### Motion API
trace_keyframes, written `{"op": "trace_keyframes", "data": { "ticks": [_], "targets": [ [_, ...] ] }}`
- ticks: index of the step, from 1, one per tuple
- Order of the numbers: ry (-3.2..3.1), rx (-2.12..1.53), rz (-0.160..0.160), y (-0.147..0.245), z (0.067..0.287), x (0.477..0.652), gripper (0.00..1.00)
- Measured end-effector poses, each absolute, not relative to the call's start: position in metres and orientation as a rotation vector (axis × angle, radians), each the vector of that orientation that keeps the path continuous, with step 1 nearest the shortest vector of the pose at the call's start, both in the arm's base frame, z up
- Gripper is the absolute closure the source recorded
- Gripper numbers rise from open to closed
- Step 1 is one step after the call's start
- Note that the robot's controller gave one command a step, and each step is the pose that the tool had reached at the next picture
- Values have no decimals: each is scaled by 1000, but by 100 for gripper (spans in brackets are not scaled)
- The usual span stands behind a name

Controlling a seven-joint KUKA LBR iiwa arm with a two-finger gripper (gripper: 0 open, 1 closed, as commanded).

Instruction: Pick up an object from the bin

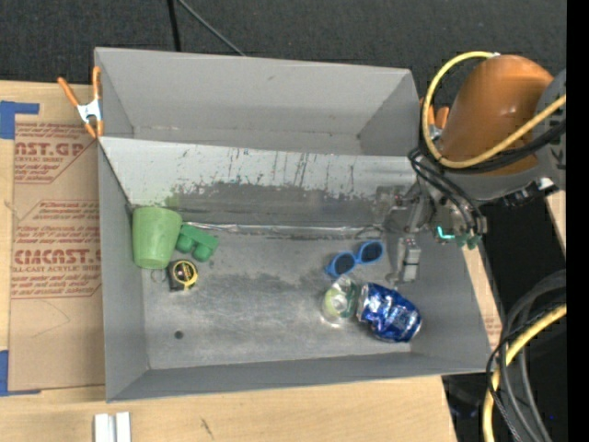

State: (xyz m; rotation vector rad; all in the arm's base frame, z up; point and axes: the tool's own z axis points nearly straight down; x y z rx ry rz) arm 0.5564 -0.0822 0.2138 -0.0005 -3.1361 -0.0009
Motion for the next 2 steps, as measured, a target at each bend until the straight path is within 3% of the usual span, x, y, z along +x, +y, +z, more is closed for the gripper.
{"op": "trace_keyframes", "data": {
  "ticks": [1,2],
  "targets": [
    [-3132,71,-13,-127,66,520,0],
    [-3136,71,-14,-126,68,522,0]
  ]
}}
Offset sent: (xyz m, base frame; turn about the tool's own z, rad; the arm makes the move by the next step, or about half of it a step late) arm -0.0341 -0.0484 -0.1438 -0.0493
